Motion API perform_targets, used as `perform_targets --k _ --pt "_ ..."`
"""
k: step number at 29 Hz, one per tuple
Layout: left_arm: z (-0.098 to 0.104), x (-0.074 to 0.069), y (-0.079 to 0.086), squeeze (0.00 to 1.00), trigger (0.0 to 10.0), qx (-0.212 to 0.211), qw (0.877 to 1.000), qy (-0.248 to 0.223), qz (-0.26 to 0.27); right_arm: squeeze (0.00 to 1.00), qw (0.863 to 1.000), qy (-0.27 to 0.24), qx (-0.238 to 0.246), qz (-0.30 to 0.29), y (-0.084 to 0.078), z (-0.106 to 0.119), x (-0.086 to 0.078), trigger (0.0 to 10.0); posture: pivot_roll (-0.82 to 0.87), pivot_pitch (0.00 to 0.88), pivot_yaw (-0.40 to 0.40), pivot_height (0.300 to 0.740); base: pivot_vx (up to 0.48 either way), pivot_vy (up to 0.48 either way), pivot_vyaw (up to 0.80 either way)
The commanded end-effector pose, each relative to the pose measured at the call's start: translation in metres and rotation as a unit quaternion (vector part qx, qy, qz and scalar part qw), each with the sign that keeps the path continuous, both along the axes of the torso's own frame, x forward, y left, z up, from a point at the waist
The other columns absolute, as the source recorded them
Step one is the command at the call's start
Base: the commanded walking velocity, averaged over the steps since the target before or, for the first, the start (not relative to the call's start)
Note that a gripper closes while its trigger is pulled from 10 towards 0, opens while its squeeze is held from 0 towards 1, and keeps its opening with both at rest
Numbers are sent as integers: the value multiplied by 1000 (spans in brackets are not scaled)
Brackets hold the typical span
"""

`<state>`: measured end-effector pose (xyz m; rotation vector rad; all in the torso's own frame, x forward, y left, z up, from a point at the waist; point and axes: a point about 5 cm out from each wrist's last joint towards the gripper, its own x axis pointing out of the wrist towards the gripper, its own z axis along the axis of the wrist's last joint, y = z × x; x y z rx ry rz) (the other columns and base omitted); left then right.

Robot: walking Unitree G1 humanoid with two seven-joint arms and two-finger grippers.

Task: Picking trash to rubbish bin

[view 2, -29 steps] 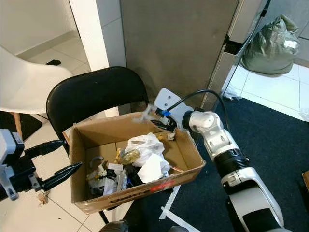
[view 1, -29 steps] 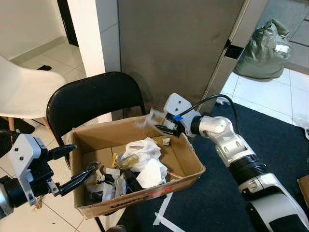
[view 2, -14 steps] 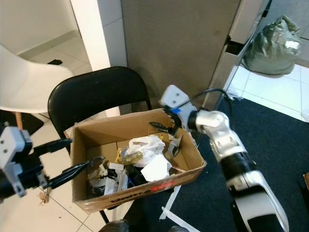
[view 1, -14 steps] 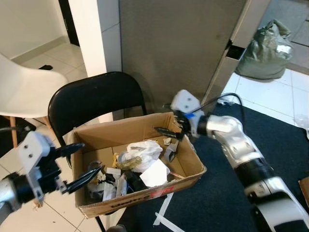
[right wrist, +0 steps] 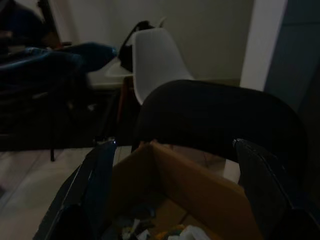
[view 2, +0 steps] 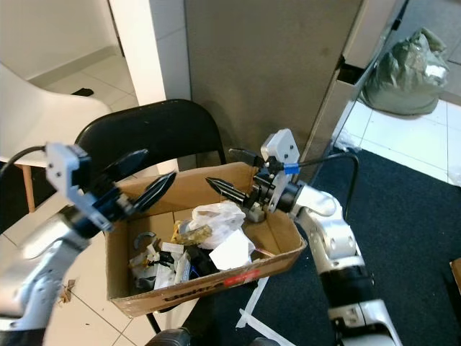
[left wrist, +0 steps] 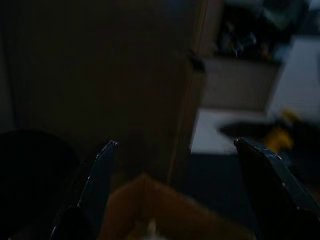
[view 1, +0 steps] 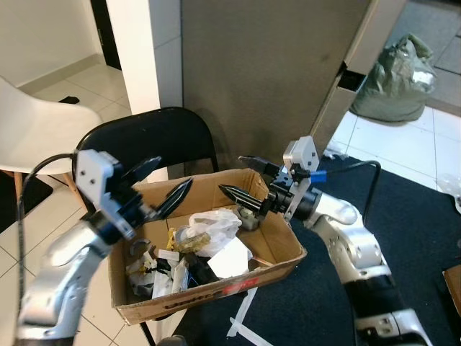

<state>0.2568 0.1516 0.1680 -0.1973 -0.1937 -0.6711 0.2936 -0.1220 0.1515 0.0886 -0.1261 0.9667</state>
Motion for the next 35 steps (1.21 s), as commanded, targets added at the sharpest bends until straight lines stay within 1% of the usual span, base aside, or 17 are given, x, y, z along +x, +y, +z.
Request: perform_targets --k 1,3,4,5,6,7,8,9,10,12,15,20,28,35 --pt "-7 7 -16 0 10000 -16 1000 10 17 0 999 -12 31 -19 1 3 -4 10000 47 0 -36 740 0 0 0" --pt "-13 10 -27 0 10000 -17 1000 14 21 0 998 -5 50 -46 -5 5 -1 10000 39 0 -30 740 0 0 0" --pt "-16 11 -27 0 10000 -28 999 23 26 0 997 -5 48 -56 -9 3 -1 10000 39 0 -30 740 0 0 0" --pt "-17 12 -26 0 10000 -36 999 28 30 0 997 -3 45 -62 -10 3 -2 10000 39 0 -32 740 0 0 0" --pt "-18 14 -22 0 10000 -35 998 27 47 0 997 -1 44 -71 -11 1 -2 10000 43 0 -34 740 0 0 0" --pt "-18 14 -22 0 10000 -35 998 27 47 0 997 -1 44 -71 -11 1 -2 10000 43 0 -34 740 0 0 0" --pt "-24 16 -16 0 10000 -17 996 32 77 0 993 8 55 -101 -15 -2 -2 10000 45 0 -31 740 0 0 0" --pt "-24 16 -16 0 10000 -17 996 32 77 0 993 8 55 -101 -15 -2 -2 10000 45 0 -31 740 0 0 0" --pt "-28 16 -15 0 10000 -20 995 39 89 0 992 11 59 -111 -16 -3 -1 10000 45 0 -31 740 0 0 0" --pt "-31 19 -13 0 10000 -41 993 53 99 0 991 9 61 -121 -17 -3 2 10000 49 0 -27 740 0 0 0" --pt "-32 21 -14 0 10000 -47 992 55 102 0 990 4 58 -129 -18 -2 5 10000 49 0 -27 740 0 0 0" --pt "-33 22 -16 0 10000 -39 993 55 102 0 990 5 51 -128 -17 -2 10 10000 47 0 -23 740 0 0 0" --pt "-34 23 -18 0 10000 -26 994 51 97 0 989 3 52 -135 -16 1 13 10000 43 0 -13 740 -281 0 0" --pt "-34 24 -18 0 10000 -25 994 49 93 0 989 4 49 -142 -15 1 16 10000 44 0 -13 740 -311 0 0"
